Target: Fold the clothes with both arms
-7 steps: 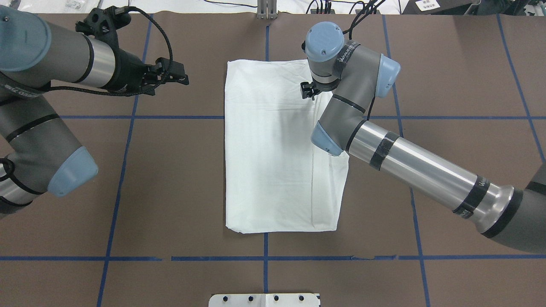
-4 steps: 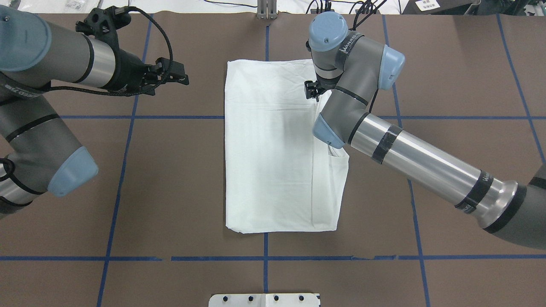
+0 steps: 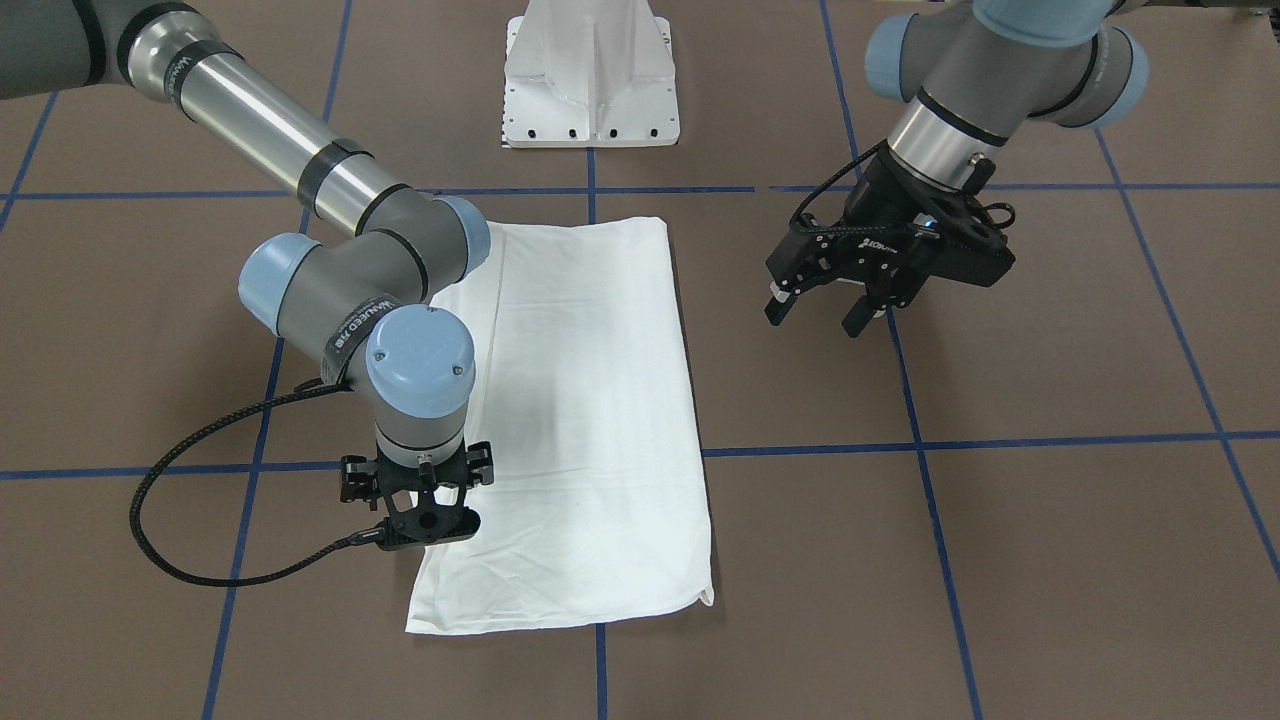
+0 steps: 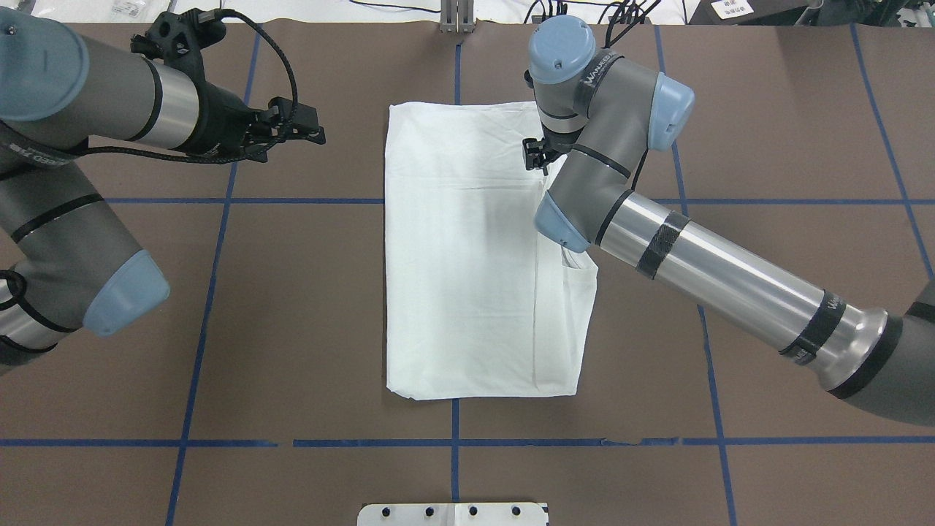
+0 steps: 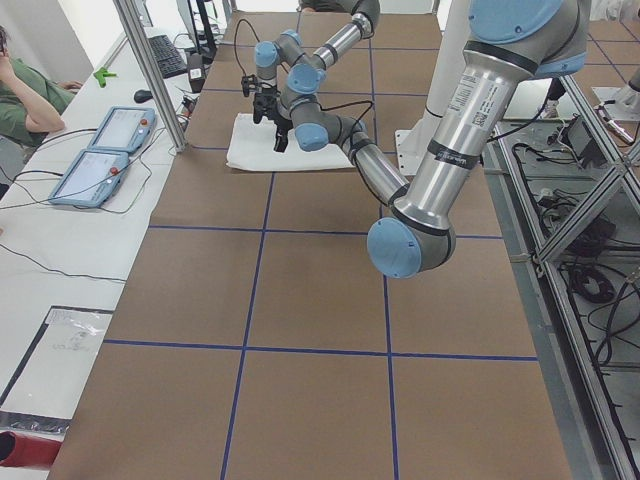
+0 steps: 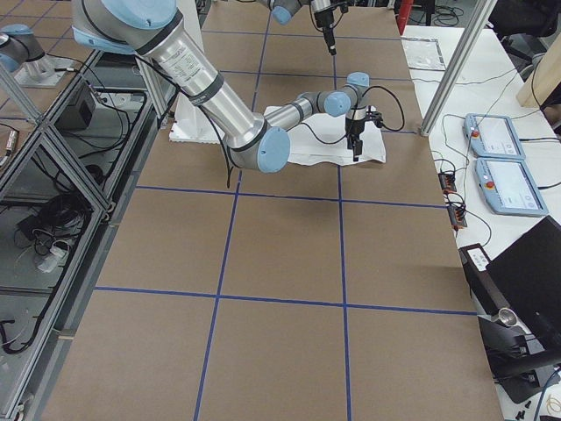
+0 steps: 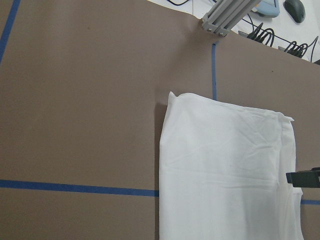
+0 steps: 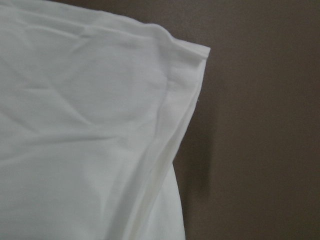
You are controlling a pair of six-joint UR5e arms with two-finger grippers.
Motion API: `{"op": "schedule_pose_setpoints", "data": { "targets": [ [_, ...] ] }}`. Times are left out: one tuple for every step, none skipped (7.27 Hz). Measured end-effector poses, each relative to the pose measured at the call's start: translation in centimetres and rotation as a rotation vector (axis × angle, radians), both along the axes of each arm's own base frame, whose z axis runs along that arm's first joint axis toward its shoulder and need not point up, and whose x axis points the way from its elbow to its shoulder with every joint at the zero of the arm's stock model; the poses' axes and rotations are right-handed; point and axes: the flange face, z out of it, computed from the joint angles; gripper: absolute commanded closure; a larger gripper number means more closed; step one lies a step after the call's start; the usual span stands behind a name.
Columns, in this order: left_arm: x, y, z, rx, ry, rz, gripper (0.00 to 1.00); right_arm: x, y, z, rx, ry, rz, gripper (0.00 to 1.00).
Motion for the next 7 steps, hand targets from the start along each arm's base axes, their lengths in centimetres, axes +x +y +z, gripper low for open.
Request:
{"op": "schedule_pose_setpoints", "data": {
  "targets": [
    [0.0,0.0,0.0,0.001,0.001,0.000,0.00,-0.1,0.1,0.2,-0.001,0.002,-0.002,0.00],
    [0.0,0.0,-0.1,0.001,0.001,0.000,0.00,-0.2,0.3,0.7,-0.005,0.007,-0.005,0.00],
    [0.0,0.0,-0.1,0.002,0.001,0.001,0.00,-0.2,0.4,1.2,-0.011,0.013,-0.007,0.00],
    [0.1,0.0,-0.2,0.002,0.002,0.001,0.00,-0.1,0.5,1.9,-0.017,0.021,-0.014,0.00],
    [0.2,-0.1,-0.2,0.002,0.002,0.001,0.00,0.2,0.6,3.0,-0.020,0.034,-0.030,0.00],
    [0.3,-0.2,-0.3,0.001,0.002,0.001,0.00,0.8,0.5,4.2,-0.017,0.049,-0.052,0.00],
    [0.4,-0.3,-0.4,0.000,0.004,0.000,0.00,2.1,0.4,5.4,-0.010,0.058,-0.071,0.00]
  ]
}}
